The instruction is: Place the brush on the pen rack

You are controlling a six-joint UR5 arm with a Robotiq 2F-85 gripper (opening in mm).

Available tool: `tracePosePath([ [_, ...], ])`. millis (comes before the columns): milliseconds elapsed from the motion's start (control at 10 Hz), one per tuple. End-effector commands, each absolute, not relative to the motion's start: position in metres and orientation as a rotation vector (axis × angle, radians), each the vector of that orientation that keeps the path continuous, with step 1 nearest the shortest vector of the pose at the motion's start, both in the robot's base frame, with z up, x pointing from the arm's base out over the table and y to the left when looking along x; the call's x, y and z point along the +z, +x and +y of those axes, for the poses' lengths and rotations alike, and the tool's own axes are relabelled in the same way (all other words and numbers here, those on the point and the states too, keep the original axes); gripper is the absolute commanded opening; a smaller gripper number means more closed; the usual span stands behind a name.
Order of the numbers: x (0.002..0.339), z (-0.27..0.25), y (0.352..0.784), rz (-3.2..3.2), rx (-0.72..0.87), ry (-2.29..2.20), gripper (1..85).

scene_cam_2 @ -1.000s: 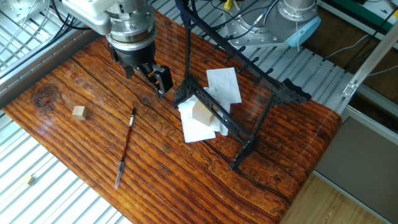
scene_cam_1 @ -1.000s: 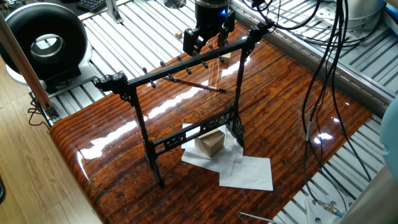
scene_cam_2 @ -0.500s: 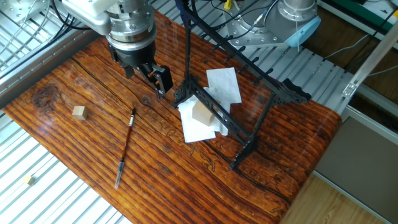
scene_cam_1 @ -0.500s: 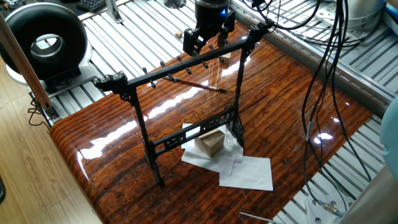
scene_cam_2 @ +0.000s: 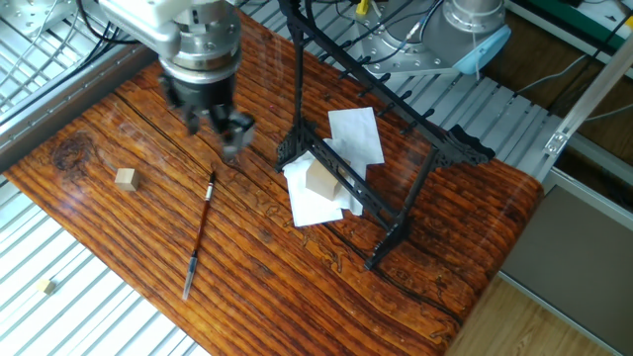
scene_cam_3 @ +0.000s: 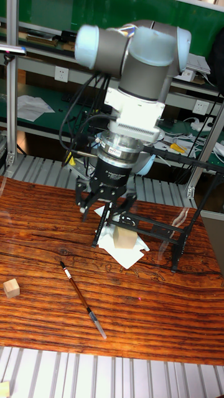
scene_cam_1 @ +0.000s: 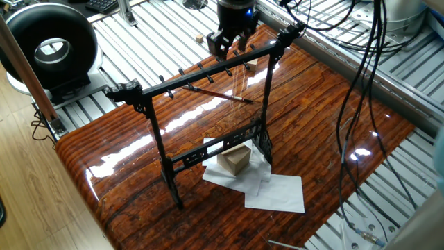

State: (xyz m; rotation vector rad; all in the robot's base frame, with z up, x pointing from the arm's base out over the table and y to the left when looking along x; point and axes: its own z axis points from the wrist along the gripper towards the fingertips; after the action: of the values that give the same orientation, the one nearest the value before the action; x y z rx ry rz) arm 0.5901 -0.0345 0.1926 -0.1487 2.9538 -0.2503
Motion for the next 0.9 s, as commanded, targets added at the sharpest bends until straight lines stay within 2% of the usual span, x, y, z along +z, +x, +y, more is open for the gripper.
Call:
tracePosePath([
  [0, 0.1999, -0.0475, 0.608, 2.867, -0.346, -0.184, 1.0],
  [800, 0.1904, -0.0497, 0.6133, 2.916, -0.285, -0.287, 1.0],
])
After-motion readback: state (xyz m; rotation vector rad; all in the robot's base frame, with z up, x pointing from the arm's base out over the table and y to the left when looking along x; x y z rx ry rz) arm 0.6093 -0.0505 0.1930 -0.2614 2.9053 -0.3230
